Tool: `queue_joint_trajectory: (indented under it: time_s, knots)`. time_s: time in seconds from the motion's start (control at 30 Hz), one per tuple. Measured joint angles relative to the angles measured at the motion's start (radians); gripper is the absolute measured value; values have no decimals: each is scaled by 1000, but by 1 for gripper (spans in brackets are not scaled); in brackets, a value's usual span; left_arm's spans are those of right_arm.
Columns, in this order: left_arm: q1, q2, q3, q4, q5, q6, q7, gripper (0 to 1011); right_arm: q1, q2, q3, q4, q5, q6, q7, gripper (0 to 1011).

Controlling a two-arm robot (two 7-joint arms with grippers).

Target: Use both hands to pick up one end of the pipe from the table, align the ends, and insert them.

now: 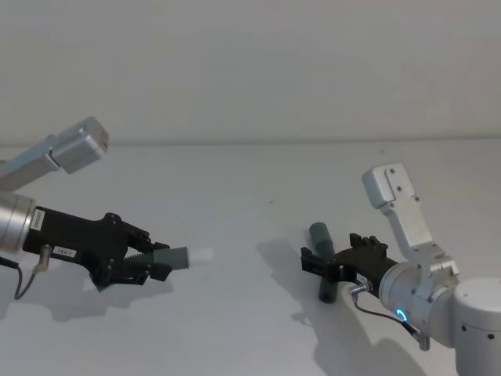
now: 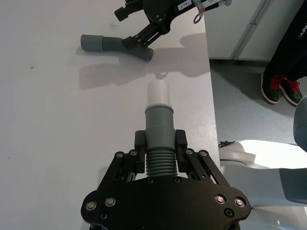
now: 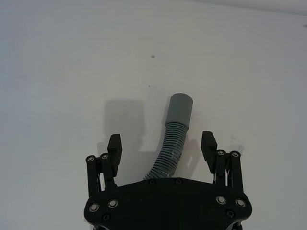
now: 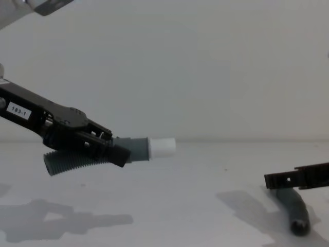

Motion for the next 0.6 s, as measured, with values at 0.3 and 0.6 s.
queue_joint_trajectory:
  time_s: [0.3,0.6]
  knots:
    - [0,0,0,0,0,0,0,323,24,-9,0,41,-1,5,14,1002]
    - [0,0,0,0,0,0,0,323,48,-22,-3,84,-5,5,22,1002]
